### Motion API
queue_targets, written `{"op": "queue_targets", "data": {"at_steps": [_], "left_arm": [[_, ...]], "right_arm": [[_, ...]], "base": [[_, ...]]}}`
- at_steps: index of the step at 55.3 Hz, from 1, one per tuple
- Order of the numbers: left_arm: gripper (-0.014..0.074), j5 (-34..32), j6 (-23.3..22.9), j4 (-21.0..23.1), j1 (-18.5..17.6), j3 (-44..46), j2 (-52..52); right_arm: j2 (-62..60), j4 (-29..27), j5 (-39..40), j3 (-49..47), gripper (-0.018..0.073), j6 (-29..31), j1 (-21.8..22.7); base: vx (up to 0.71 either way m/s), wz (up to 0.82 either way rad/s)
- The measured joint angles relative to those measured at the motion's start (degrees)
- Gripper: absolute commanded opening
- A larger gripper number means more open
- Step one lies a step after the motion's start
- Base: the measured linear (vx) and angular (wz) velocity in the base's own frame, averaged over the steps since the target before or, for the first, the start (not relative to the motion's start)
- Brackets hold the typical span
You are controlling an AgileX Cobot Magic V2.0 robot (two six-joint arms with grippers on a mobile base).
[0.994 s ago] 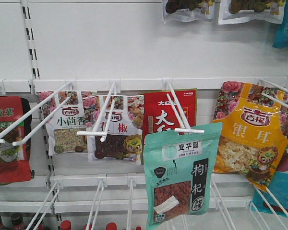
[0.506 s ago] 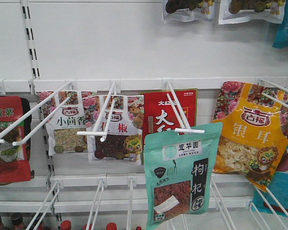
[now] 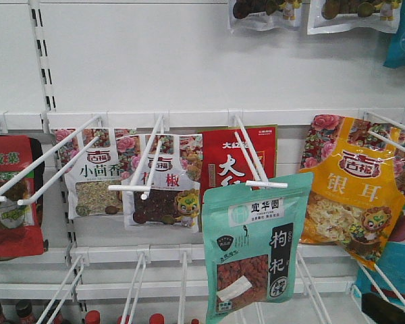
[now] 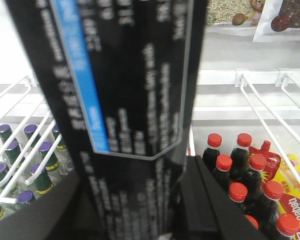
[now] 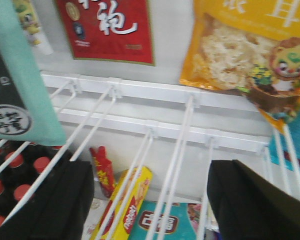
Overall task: Pick snacks and fruit into basket
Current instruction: 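Close the right gripper on the top edge of the teal goji bag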
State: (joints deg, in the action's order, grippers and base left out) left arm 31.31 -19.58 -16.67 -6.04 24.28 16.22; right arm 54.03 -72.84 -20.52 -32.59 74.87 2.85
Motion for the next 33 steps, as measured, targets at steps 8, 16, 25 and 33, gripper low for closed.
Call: {"op": "queue_targets", "data": {"at_steps": [8,16,25,33], "left_arm": [[0.0001,0.0,0.0,0.0,0.0,0.0,0.0],[0.0001,0.0,0.0,0.0,0.0,0.0,0.0],[0.0001,0.0,0.0,0.0,0.0,0.0,0.0],[0.0001,0.0,0.0,0.0,0.0,0.0,0.0]], "right_arm": [[5.46,-11.3,-10.11,-1.23,0.0526,16.76,0.0],[12.48,-14.39,-18.45,-4.77,0.0526,21.32,0.0],[20.56,-14.33,-27.3,-10.13,0.0526,22.32,0.0],[26.3,-14.27,-28.95,-14.61,0.0526,22.31,0.0]], "base": [[0.0,0.0],[0.0,0.0],[0.0,0.0],[0.0,0.0]]}}
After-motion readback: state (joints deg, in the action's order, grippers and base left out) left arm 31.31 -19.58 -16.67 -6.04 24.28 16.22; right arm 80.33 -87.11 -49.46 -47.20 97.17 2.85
